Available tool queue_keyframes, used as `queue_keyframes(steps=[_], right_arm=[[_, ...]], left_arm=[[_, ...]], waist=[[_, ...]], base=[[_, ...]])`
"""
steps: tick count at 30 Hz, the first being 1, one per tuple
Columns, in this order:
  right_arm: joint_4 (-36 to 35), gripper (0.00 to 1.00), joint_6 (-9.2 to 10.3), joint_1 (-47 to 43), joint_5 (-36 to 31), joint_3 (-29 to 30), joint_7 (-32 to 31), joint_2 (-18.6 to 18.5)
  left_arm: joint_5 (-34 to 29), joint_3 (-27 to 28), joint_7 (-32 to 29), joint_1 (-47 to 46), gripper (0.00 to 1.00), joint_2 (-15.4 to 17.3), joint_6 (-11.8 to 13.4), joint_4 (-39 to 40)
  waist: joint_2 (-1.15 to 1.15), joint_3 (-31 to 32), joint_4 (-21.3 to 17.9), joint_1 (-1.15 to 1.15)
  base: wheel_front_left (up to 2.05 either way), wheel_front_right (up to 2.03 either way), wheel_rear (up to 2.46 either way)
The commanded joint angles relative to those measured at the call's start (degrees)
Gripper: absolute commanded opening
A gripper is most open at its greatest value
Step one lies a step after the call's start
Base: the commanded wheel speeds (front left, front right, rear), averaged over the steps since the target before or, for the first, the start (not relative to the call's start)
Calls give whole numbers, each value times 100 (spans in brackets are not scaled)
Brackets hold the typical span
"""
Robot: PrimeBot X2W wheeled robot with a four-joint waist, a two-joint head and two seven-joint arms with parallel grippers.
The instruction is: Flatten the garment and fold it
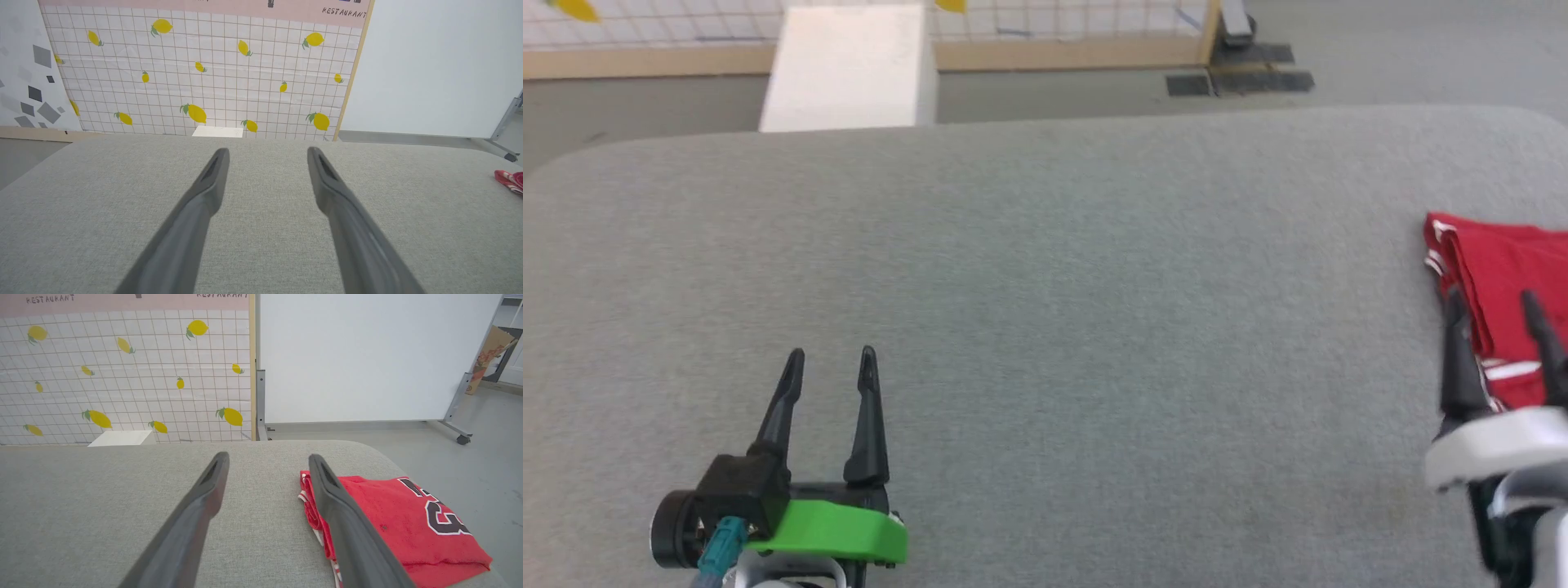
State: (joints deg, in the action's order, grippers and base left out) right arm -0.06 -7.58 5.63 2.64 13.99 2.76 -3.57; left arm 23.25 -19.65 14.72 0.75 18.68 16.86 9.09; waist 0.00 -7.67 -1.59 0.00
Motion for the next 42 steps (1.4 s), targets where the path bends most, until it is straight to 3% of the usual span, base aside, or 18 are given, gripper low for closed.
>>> queue_keyframes(steps=[1,19,20,42], right_arm=[[-58,100,9,-167,-78,-95,121,47],[404,100,9,-791,98,-498,503,68],[397,0,0,-712,55,-486,469,67],[343,0,0,-691,9,-602,362,67]], left_arm=[[-42,3,26,101,100,-52,-40,-39],[-443,467,28,537,100,-613,-575,-813],[-424,461,5,459,0,-601,-558,-813],[-675,646,-202,381,0,-731,-709,-833]], waist=[[0,188,186,0],[0,548,384,0],[0,544,380,0],[0,578,350,0]], base=[[0,0,0],[0,0,0],[0,0,0],[0,0,0]])
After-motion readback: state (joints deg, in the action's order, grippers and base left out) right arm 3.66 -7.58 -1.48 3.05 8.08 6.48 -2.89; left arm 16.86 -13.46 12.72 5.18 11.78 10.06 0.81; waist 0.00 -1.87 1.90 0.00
